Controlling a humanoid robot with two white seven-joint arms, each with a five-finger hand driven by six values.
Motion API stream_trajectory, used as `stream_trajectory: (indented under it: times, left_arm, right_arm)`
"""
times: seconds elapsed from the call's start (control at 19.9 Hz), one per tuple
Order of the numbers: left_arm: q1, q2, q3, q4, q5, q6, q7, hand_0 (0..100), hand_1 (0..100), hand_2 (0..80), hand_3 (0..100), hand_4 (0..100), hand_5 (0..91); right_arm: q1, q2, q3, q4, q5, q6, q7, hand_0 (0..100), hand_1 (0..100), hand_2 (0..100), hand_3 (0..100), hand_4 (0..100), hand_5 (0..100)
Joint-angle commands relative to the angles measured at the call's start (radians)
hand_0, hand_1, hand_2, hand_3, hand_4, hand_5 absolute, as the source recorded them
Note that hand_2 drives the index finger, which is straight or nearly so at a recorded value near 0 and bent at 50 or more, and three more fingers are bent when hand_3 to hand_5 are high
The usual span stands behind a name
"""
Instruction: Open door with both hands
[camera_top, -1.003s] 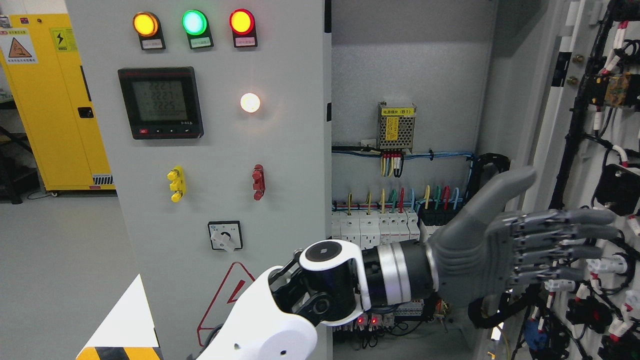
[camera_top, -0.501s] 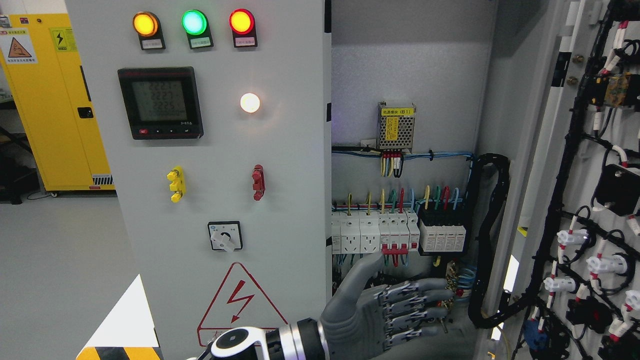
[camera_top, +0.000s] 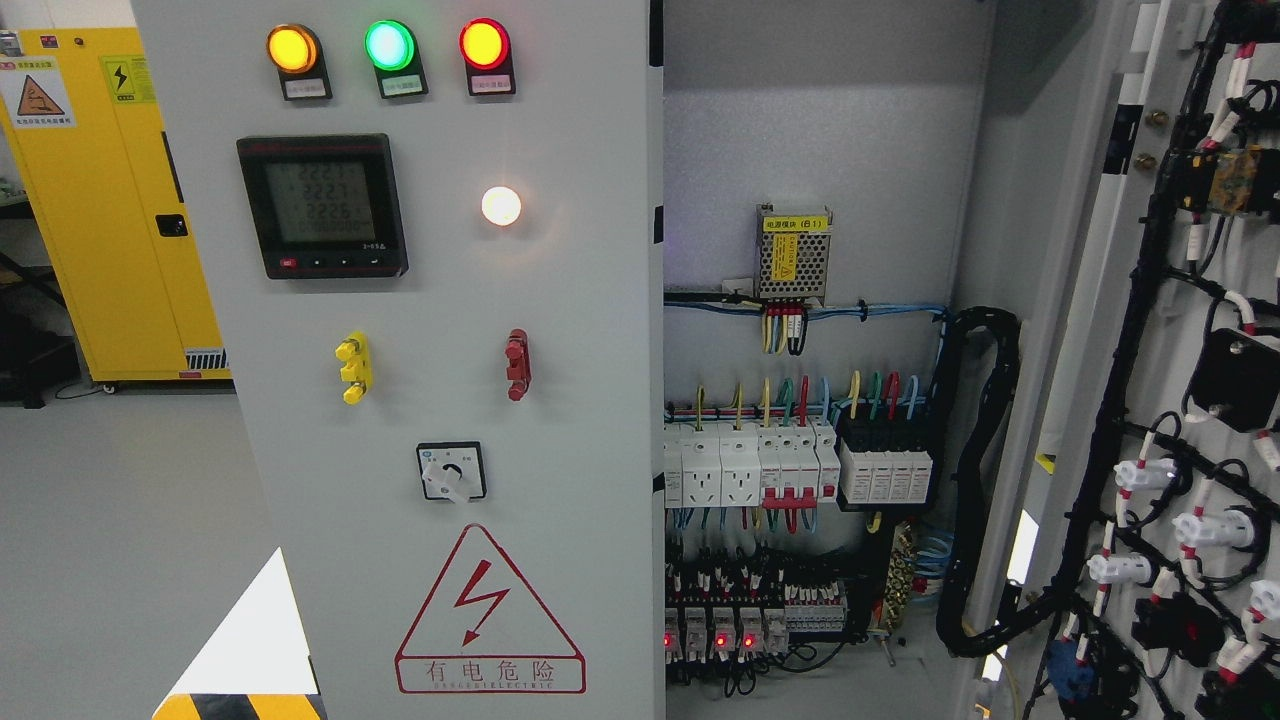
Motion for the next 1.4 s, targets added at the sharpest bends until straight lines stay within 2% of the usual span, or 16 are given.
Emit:
stream_trajectory:
  times: [0.0,0.2,0.25,0.3,0.4,0.5,0.75,0.9,1.05,1.35]
  left_arm:
    - [0.279,-0.008,0.172,0.294,-0.163,-0.148,0.002,11,9,6.3,30,9,0.0]
    - [0.308,-0.091,0.209,0.591,-0.167,-0.192,0.008,11,11,6.2,26,5,0.0]
    - [0.301,-0.114,0.209,0.680,-0.169,-0.192,0.012,12,13,3.6,19,0,0.0]
    - [0.293,-0.138,0.209,0.777,-0.169,-0.195,0.012,13,13,2.5,15,0,0.0]
    - [0.258,-0.190,0.205,0.968,-0.170,-0.226,0.014,16,14,0.0,1,0,0.0]
    - [0.223,-0.244,0.202,1.152,-0.183,-0.248,0.040,18,15,0.0,0,0,0.0]
    - [0.069,-0.324,0.202,1.595,-0.313,-0.260,0.080,22,18,0.0,0,0,0.0]
    - [0.066,-0.329,0.202,1.658,-0.339,-0.248,0.084,24,17,0.0,0,0,0.0]
    - [0.071,-0.361,0.207,1.676,-0.338,-0.246,0.080,26,15,0.0,0,0,0.0]
    - [0.071,-0.384,0.204,1.676,-0.341,-0.202,0.114,27,13,0.0,0,0,0.0]
  right_arm:
    - [0.000,0.000,0.000,-0.001,0.001,0.000,0.000,21,6,0,0,0,0]
    - [-0.001,0.000,0.000,-0.001,-0.001,0.000,0.000,21,6,0,0,0,0]
    - [0.000,0.000,0.000,-0.001,-0.001,0.000,0.000,21,6,0,0,0,0]
    - [0.000,0.000,0.000,-0.001,0.001,0.000,0.000,21,6,0,0,0,0]
    - [0.000,0.000,-0.001,-0.001,-0.001,0.000,0.000,21,6,0,0,0,0]
    - [0.000,0.000,0.000,-0.001,0.001,0.000,0.000,21,6,0,0,0,0]
    - [0.000,0.003,0.000,-0.001,-0.001,0.000,0.000,21,6,0,0,0,0]
    - [0.000,0.003,0.000,-0.001,-0.001,0.000,0.000,21,6,0,0,0,0]
    - [0.000,0.003,0.000,-0.001,-0.001,0.000,0.000,21,6,0,0,0,0]
    - [0.000,0.002,-0.001,-0.002,0.001,0.000,0.000,21,6,0,0,0,0]
